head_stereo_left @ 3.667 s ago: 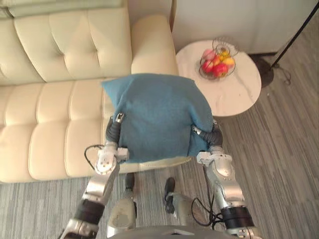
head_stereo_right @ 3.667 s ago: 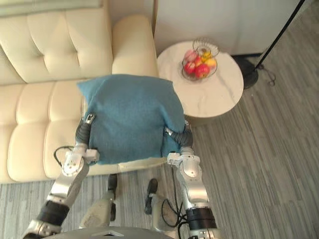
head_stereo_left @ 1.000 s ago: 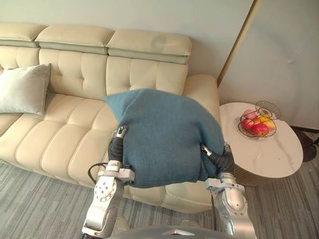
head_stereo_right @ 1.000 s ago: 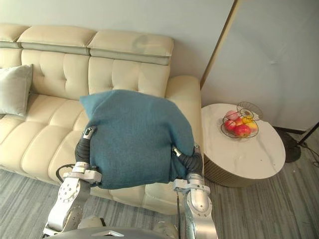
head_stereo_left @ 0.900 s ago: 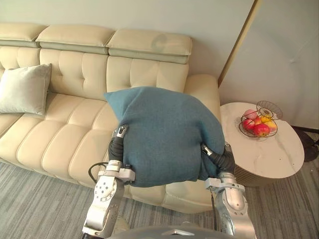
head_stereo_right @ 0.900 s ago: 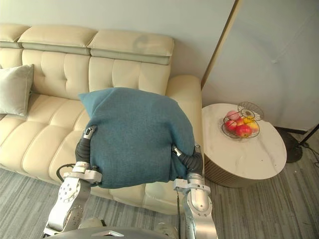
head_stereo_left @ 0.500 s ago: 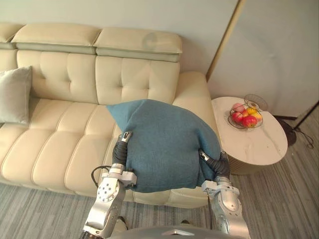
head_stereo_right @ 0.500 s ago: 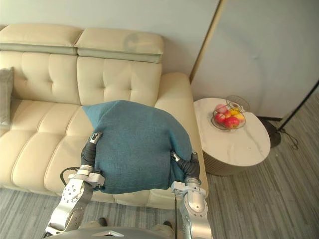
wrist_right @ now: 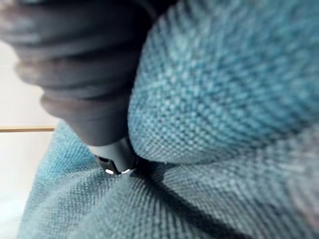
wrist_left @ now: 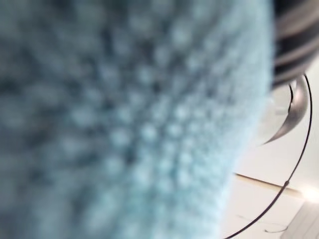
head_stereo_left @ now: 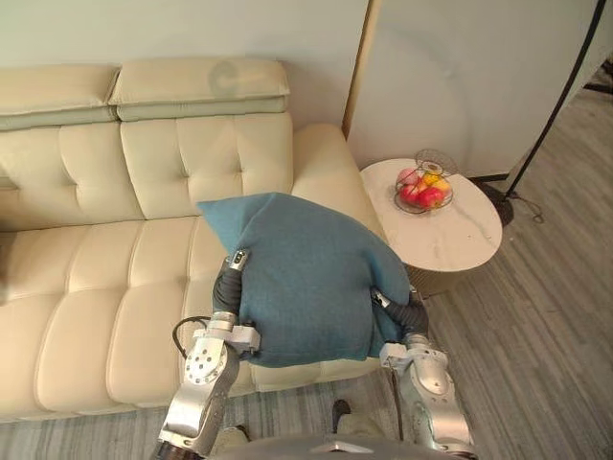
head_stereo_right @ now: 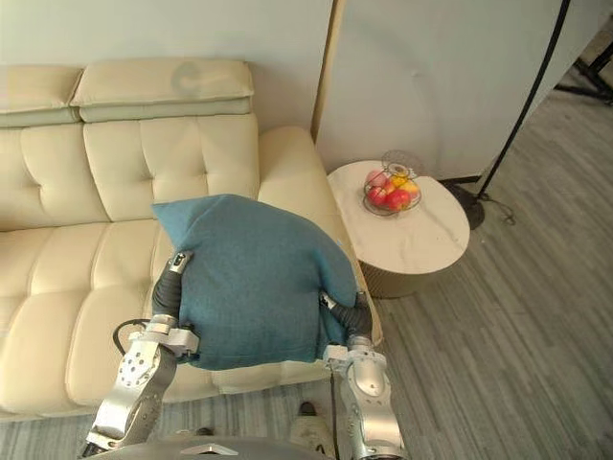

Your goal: Pick up cushions and gather them together orderly.

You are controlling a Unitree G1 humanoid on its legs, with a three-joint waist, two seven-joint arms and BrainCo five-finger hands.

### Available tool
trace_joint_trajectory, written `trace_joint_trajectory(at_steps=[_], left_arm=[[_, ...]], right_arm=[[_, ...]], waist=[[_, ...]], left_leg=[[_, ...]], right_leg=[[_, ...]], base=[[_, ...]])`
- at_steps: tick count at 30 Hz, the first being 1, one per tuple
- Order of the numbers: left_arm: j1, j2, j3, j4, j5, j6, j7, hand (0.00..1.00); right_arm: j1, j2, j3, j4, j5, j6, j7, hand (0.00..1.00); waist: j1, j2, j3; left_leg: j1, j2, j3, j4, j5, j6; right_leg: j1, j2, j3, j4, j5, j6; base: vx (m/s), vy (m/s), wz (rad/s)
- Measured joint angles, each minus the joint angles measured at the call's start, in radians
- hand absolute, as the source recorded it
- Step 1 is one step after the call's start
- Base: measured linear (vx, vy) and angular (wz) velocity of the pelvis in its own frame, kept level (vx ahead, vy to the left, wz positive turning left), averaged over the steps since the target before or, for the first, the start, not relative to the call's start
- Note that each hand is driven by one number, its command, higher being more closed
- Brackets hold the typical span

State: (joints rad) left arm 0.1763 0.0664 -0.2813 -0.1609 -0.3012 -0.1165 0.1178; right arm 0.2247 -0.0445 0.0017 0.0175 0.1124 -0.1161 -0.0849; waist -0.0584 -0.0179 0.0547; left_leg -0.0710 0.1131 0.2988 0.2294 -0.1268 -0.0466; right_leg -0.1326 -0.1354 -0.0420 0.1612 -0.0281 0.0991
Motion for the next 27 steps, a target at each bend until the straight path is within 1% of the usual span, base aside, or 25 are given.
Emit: trace_joint_trajectory(at_steps=[2, 4, 5, 7, 9, 12, 14, 15, 18, 20, 22, 24, 25, 26, 27], left_arm=[[0.002, -0.001, 0.0, 0.0, 0.0, 0.0, 0.0, 1.0], [0.002, -0.004, 0.0, 0.0, 0.0, 0.0, -0.001, 1.0], [0.002, -0.008, 0.0, -0.002, 0.0, 0.0, -0.005, 1.0], [0.002, -0.01, 0.001, -0.014, 0.0, 0.0, -0.017, 1.0], [0.003, -0.01, 0.004, -0.022, 0.0, -0.001, -0.018, 1.0], [0.002, -0.01, 0.006, -0.022, -0.003, -0.006, -0.018, 1.0], [0.002, -0.011, 0.006, -0.022, -0.003, -0.006, -0.018, 1.0], [0.002, -0.012, 0.005, -0.02, -0.003, -0.005, -0.018, 1.0], [0.002, -0.019, 0.003, -0.01, -0.003, -0.004, -0.016, 1.0], [0.001, -0.038, -0.005, 0.01, -0.003, -0.004, -0.012, 1.0], [-0.01, -0.036, -0.025, 0.019, -0.003, -0.004, -0.007, 1.0], [-0.031, -0.033, -0.055, 0.02, -0.003, -0.003, -0.007, 1.0], [-0.041, -0.023, -0.067, 0.022, -0.003, -0.003, -0.007, 1.0], [-0.044, -0.018, -0.07, 0.024, -0.003, -0.003, -0.007, 1.0], [-0.047, -0.011, -0.073, 0.027, -0.003, -0.003, -0.007, 1.0]], right_arm=[[0.0, 0.0, 0.0, -0.001, 0.001, 0.0, 0.0, 1.0], [0.001, 0.0, 0.0, -0.002, 0.005, 0.0, 0.0, 1.0], [0.003, 0.0, 0.0, -0.006, 0.009, 0.0, 0.0, 1.0], [0.015, 0.0, 0.0, -0.031, 0.017, 0.0, -0.002, 1.0], [0.022, 0.0, 0.0, -0.058, 0.017, 0.0, -0.002, 1.0], [0.02, -0.001, -0.002, -0.07, 0.017, 0.0, -0.003, 1.0], [0.021, -0.002, -0.005, -0.07, 0.017, 0.0, -0.003, 1.0], [0.02, -0.003, -0.007, -0.07, 0.016, 0.0, -0.004, 1.0], [0.022, -0.004, -0.015, -0.069, 0.016, 0.0, -0.005, 1.0], [0.022, -0.006, -0.032, -0.064, 0.015, 0.0, -0.008, 1.0], [0.022, -0.005, -0.047, -0.05, 0.015, 0.0, -0.008, 1.0], [0.026, -0.003, -0.063, -0.038, 0.016, 0.0, -0.012, 1.0], [0.03, -0.002, -0.065, -0.038, 0.016, 0.0, -0.015, 1.0], [0.03, -0.002, -0.066, -0.038, 0.016, 0.0, -0.016, 1.0], [0.03, -0.002, -0.066, -0.038, 0.016, 0.0, -0.019, 1.0]], waist=[[0.005, 0.0, 0.0], [0.009, 0.001, 0.0], [0.013, 0.003, -0.001], [0.025, 0.004, -0.001], [0.035, 0.003, -0.002], [0.037, 0.003, -0.003], [0.031, 0.003, -0.003], [0.022, 0.003, -0.003], [0.006, 0.003, -0.003], [-0.004, 0.005, -0.004], [-0.011, 0.008, -0.006], [-0.021, 0.01, -0.007], [-0.023, 0.002, -0.006], [-0.023, 0.002, -0.006], [-0.022, 0.005, -0.007]], left_leg=[[0.023, 0.0, 0.0, -0.035, 0.017, -0.007], [0.038, 0.003, 0.001, -0.041, 0.018, -0.009], [0.041, 0.008, 0.001, -0.034, 0.014, -0.016], [0.028, 0.025, 0.004, 0.006, -0.005, -0.029], [0.011, 0.047, 0.022, 0.042, -0.024, -0.03], [-0.009, 0.046, 0.032, 0.037, -0.022, -0.027], [-0.018, 0.037, 0.029, 0.026, -0.007, -0.026], [-0.029, 0.027, 0.017, 0.024, 0.008, -0.027], [-0.041, 0.003, -0.046, 0.027, 0.03, -0.035], [-0.051, -0.023, -0.11, 0.048, 0.036, -0.04], [-0.05, -0.036, -0.113, 0.037, 0.03, -0.037], [-0.052, -0.056, -0.139, 0.006, 0.012, -0.023], [-0.065, -0.078, -0.149, 0.013, 0.008, -0.019], [-0.075, -0.083, -0.152, 0.033, -0.003, -0.019], [-0.094, -0.087, -0.154, 0.073, -0.024, -0.011]], right_leg=[[0.012, 0.004, 0.0, -0.007, -0.002, -0.004], [0.03, 0.007, -0.003, -0.021, -0.002, -0.007], [0.04, 0.01, -0.004, -0.029, 0.0, -0.007], [0.05, 0.016, -0.003, -0.042, 0.011, 0.002], [0.064, 0.019, -0.001, -0.084, 0.034, 0.002], [0.062, 0.015, 0.0, -0.132, 0.067, 0.008], [0.061, 0.008, -0.002, -0.162, 0.086, 0.009], [0.061, 0.0, -0.005, -0.18, 0.098, 0.013], [0.062, -0.02, -0.013, -0.184, 0.101, 0.015], [0.062, -0.045, -0.015, -0.172, 0.092, 0.02], [0.063, -0.058, -0.029, -0.171, 0.092, 0.025], [0.064, -0.071, -0.059, -0.178, 0.1, 0.041], [0.064, -0.095, -0.078, -0.176, 0.101, 0.048], [0.064, -0.102, -0.08, -0.171, 0.098, 0.054], [0.061, -0.11, -0.081, -0.159, 0.093, 0.063]], base=[[-0.01, -0.056, 0.02], [0.0, -0.022, 0.01], [0.0, -0.015, -0.03], [-0.01, -0.005, -0.06], [-0.01, 0.03, -0.11], [-0.02, 0.035, -0.08], [-0.01, 0.009, 0.04], [-0.01, 0.011, 0.1], [-0.03, 0.019, 0.14], [-0.04, 0.07, 0.08], [-0.06, 0.086, 0.18], [-0.08, 0.11, 0.43], [-0.08, 0.115, 0.4], [-0.1, 0.153, 0.31], [-0.06, 0.111, 0.1]])
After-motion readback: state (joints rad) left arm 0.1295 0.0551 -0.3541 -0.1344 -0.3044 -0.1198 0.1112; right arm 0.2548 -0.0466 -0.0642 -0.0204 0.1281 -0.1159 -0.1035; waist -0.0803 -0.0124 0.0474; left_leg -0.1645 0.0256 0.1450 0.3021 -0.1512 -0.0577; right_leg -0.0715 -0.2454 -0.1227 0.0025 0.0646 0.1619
